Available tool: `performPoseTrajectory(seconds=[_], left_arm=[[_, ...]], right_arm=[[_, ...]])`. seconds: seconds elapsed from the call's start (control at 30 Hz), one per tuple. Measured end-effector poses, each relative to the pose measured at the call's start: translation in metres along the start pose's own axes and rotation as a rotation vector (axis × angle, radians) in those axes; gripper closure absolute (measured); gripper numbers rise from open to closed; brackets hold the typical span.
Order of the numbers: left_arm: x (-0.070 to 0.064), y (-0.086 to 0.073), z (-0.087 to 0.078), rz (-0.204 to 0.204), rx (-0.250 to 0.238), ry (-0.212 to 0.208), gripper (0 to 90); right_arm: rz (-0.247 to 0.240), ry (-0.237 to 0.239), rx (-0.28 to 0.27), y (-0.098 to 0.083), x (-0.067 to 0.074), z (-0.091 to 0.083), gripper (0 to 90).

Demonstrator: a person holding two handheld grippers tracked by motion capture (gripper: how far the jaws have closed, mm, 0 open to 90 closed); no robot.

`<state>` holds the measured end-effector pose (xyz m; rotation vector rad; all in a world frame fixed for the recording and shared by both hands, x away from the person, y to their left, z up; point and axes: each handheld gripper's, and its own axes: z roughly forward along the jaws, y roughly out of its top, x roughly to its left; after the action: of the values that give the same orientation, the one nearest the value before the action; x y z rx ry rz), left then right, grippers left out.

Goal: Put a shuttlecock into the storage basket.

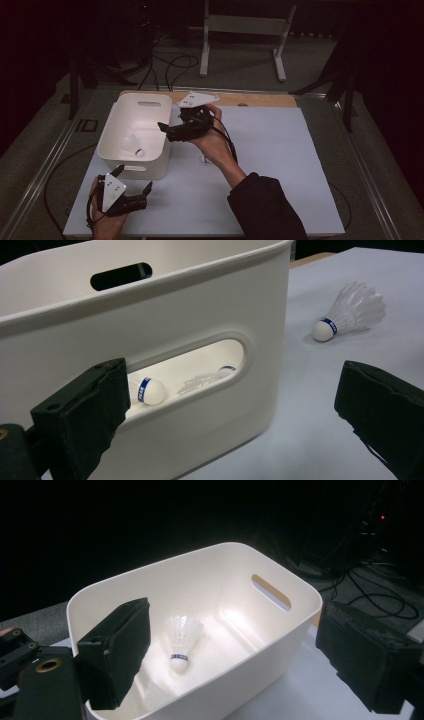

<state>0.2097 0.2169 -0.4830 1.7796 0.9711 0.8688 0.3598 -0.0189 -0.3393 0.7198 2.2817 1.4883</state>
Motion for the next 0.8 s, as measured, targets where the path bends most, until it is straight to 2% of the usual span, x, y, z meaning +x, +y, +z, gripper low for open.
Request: performPoseTrajectory(seconds=[0.63, 0.8], left_arm=[[0.0, 0.0, 0.0, 0.001, 0.0, 0.0, 1.8], [0.0, 0.0, 0.0, 0.001, -0.001, -0.001, 1.8]], right_arm=[[0.03, -0.03, -0.002, -0.005, -0.012, -0.009, 13.4], [0.051, -0.029, -0.004, -0.006, -0.015, -0.011, 13.1]])
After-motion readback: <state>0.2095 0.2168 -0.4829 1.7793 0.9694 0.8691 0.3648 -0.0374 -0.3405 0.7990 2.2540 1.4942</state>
